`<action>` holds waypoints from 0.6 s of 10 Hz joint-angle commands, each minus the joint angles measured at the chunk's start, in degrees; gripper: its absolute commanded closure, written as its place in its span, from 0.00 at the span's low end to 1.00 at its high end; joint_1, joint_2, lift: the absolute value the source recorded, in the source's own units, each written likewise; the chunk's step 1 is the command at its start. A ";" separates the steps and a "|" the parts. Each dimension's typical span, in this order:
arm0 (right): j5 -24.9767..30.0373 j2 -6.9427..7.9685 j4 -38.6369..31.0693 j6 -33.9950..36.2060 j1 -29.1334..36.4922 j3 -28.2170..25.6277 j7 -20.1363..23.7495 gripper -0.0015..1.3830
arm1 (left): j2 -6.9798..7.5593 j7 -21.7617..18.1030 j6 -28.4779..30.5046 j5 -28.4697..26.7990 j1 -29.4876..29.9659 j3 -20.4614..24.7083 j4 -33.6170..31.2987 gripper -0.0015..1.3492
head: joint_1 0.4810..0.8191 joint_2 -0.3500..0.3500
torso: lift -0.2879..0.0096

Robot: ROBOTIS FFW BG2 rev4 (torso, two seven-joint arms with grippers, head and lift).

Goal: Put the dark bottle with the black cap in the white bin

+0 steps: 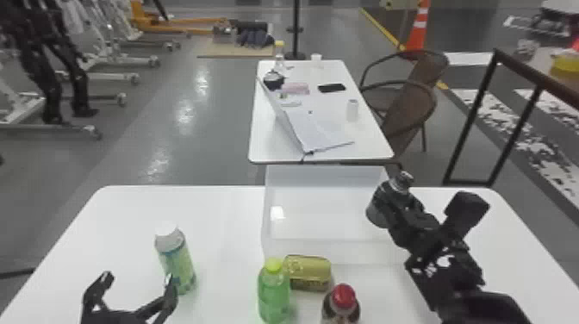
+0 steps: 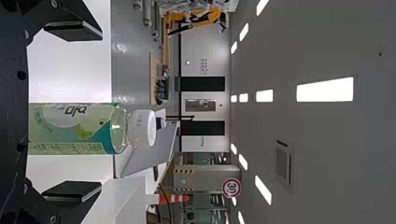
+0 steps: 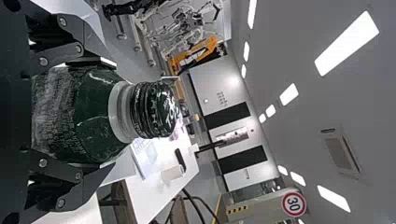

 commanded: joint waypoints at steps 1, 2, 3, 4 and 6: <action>1.36 0.21 1.95 0.00 -0.34 0.05 0.40 0.63 | -0.15 0.00 -0.04 0.17 -0.08 -0.09 0.10 0.12 | 0.20 0.50 | 0.63; 2.50 0.21 2.48 0.00 -0.60 0.05 0.49 0.63 | -0.15 0.00 -0.04 0.26 -0.08 -0.09 0.19 0.12 | 0.20 0.50 | 0.63; 2.68 0.21 3.01 0.00 -0.69 0.05 0.58 0.62 | -0.15 0.00 -0.04 0.35 -0.08 -0.17 0.28 0.12 | 0.20 0.50 | 0.63; 2.77 0.21 3.45 0.00 -0.78 0.05 0.84 0.53 | -0.15 0.00 -0.13 0.43 -0.08 -0.26 0.36 0.12 | 0.20 0.50 | 0.63; 4.26 0.21 3.09 0.00 -0.78 0.05 1.28 0.19 | -0.15 0.00 -0.21 0.43 -0.08 -0.17 0.36 0.12 | 0.20 0.50 | 0.63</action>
